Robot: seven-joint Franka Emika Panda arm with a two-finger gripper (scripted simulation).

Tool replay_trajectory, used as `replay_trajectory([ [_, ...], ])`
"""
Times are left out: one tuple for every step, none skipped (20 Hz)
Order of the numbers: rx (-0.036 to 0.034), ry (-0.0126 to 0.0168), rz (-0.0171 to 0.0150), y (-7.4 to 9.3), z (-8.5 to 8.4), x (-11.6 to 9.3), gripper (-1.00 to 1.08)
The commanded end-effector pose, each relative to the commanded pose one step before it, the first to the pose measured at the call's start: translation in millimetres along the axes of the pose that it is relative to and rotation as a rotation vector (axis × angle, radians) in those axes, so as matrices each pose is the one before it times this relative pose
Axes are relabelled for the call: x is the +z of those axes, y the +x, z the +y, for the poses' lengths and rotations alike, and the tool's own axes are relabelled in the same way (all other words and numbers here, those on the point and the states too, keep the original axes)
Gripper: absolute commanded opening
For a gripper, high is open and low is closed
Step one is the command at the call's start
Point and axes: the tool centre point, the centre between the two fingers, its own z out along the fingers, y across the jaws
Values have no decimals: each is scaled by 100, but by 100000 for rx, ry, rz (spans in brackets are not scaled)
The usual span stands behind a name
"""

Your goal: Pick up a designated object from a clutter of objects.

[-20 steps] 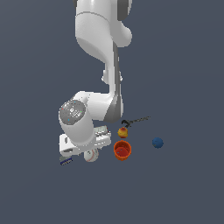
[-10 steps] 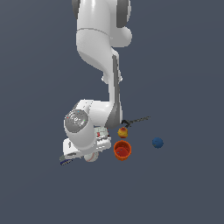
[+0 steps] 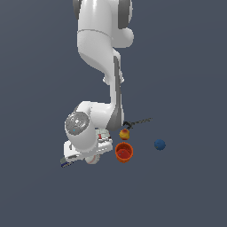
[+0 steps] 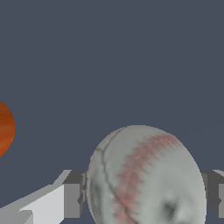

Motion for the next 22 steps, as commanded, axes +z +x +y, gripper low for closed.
replay_trajectory([
  [-65,-21,78,47,-26,6,-100],
  [0,0,0,0,0,0,-100],
  [45,13,-70,-39,16,-3,-100],
  [0,0,0,3,-21,-25,-100],
  [0,0,0,9,-64,-74,-100],
  [0,0,0,16,-106,-123,-100],
  [0,0,0,22,-149,-173,-100],
  [0,0,0,28,-193,-224,-100],
  [0,0,0,35,-237,-275,-100],
  [0,0,0,42,-282,-328,-100],
  [0,0,0,49,-328,-381,-100],
  [0,0,0,56,-374,-436,-100],
  [0,0,0,63,-423,-493,-100],
  [0,0,0,71,-473,-552,-100],
  [0,0,0,79,-525,-613,-100],
  [0,0,0,88,-579,-677,-100],
  [0,0,0,97,-636,-745,-100],
  [-17,-45,-6,110,-704,-816,-100],
  [0,0,0,113,-737,-866,-100],
  [0,0,0,121,-779,-918,-100],
  [0,0,0,128,-815,-963,-100],
  [-5,-48,-6,132,-835,-983,-100],
])
